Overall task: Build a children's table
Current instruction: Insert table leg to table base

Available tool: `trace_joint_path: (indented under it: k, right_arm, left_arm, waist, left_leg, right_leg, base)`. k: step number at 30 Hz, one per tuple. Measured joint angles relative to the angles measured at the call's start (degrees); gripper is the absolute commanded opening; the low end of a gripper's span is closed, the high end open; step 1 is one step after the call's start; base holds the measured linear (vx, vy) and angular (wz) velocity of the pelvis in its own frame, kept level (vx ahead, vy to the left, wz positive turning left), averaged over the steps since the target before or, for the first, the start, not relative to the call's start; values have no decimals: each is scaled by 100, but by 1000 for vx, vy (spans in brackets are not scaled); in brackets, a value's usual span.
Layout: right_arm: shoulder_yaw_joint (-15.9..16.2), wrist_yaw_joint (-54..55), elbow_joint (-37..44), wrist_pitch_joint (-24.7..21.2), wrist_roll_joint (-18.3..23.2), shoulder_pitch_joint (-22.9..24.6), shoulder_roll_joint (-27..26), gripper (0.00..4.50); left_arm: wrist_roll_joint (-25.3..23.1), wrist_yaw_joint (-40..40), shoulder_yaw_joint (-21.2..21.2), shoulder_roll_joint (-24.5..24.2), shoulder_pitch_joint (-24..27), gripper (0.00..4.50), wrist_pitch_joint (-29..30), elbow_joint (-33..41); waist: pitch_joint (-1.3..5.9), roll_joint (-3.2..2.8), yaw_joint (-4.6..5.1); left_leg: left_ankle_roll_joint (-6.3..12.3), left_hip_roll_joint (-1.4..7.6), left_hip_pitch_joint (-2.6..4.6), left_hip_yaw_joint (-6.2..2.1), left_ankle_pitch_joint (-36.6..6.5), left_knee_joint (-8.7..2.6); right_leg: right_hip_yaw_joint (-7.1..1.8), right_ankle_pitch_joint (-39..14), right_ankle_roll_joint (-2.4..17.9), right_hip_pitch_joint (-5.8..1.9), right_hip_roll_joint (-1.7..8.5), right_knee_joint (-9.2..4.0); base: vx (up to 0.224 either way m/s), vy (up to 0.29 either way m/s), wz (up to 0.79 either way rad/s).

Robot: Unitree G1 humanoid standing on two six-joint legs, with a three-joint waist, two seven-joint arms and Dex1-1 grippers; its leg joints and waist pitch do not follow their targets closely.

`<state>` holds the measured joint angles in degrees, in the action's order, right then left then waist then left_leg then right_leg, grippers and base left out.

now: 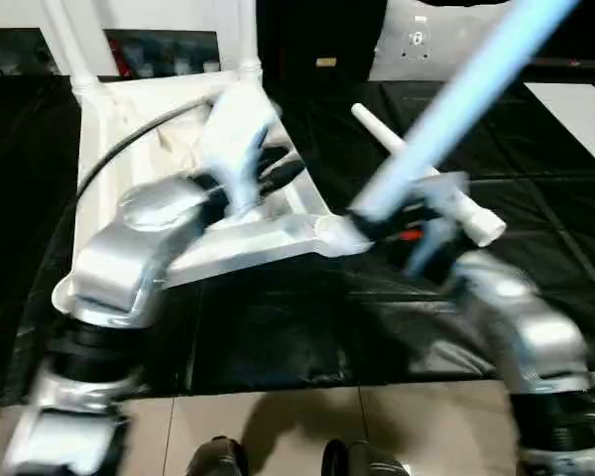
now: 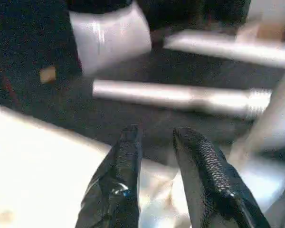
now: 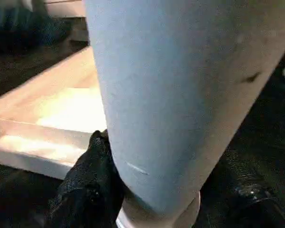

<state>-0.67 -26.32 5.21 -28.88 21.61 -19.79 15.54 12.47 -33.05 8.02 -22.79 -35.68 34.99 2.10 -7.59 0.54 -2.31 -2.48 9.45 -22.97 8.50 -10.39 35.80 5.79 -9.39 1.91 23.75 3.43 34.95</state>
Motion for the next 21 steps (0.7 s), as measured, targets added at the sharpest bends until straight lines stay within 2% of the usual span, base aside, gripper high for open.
trace_joint_path:
  k: [6,14,21]
  right_arm:
    - [-61,12,1,25,-37,69,140,191]
    - [-95,25,269,-87,-38,352,238,191]
    - [-98,30,369,-116,-37,443,268,191]
  left_arm:
    - [-470,-813,878,-192,-82,169,-713,-1262]
    - [-863,-1312,1123,-27,-760,169,-1645,-3039]
    - [-978,-1526,1105,42,-992,169,-1935,-3744]
  waist:
    - [0,-1,-1]
    - [-4,-31,28]
    - [-12,-66,28]
  left_leg:
    - [2,0,-5,19,-2,-20]
    - [0,6,4,33,0,-31]
    - [0,7,5,34,0,-32]
  right_leg:
    - [-12,17,28,15,1,-2]
    - [-15,18,30,19,-1,-4]
    - [-15,20,34,18,0,-7]
  base:
    - [0,0,0]
    - [0,0,0]
    - [0,0,0]
